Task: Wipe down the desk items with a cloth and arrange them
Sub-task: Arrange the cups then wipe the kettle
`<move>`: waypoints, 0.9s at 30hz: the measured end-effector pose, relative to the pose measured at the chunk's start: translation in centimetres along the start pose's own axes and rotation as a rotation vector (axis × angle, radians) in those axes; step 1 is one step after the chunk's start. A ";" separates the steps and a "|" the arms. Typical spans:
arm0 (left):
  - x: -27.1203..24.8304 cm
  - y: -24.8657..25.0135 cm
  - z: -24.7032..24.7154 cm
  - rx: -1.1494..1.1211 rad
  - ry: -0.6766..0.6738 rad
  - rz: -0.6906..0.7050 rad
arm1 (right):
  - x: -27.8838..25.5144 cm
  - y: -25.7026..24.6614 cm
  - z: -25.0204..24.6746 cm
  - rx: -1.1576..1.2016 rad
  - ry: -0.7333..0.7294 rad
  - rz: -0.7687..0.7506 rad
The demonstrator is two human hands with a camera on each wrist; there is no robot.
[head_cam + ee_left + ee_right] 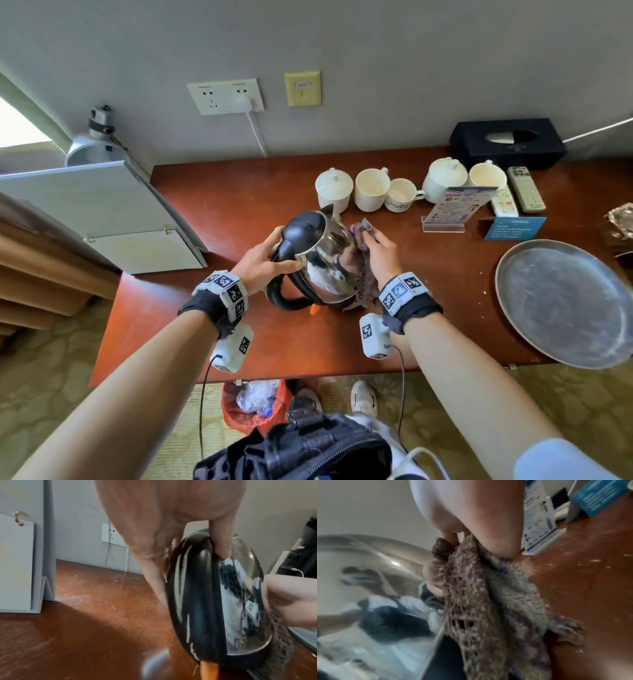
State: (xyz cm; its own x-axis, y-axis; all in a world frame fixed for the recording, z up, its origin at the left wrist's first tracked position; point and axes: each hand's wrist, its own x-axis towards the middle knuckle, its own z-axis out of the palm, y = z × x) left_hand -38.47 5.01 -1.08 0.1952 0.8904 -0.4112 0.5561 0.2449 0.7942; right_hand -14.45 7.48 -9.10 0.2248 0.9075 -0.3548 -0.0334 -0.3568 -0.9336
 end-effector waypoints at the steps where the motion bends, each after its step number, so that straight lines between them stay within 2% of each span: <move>1: -0.1 -0.2 0.0 0.018 -0.021 0.013 | 0.3 0.4 -0.5 0.003 0.007 0.045; 5: -0.5 -0.2 0.3 0.033 -0.031 0.021 | -0.2 0.7 -1.0 0.020 0.023 0.059; 8: -0.7 0.3 0.6 0.052 -0.003 0.016 | -1.3 -0.7 -0.5 -0.017 0.056 -0.073; 12: -0.6 1.9 1.9 0.077 0.088 0.002 | -3.5 -3.7 0.3 -0.102 0.011 -0.248; 17: -0.2 2.0 2.9 0.117 0.130 0.020 | -4.9 -4.9 0.4 -0.198 -0.039 -0.340; 20: -0.6 0.9 1.9 0.190 0.083 0.028 | -4.3 -3.8 0.5 -0.173 -0.046 -0.315; 24: -1.3 0.4 0.6 0.357 0.001 0.044 | -3.8 -1.7 1.6 0.036 0.048 -0.159; 27: -1.7 0.2 0.5 0.456 -0.025 0.053 | -3.5 -0.9 1.6 0.103 0.050 -0.071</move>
State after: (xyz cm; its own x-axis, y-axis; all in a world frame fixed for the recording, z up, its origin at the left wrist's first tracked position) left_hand -38.31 3.36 -0.47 0.2490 0.8863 -0.3904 0.8427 0.0005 0.5384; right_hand -16.79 5.03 -7.09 0.2780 0.9167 -0.2872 -0.1146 -0.2652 -0.9574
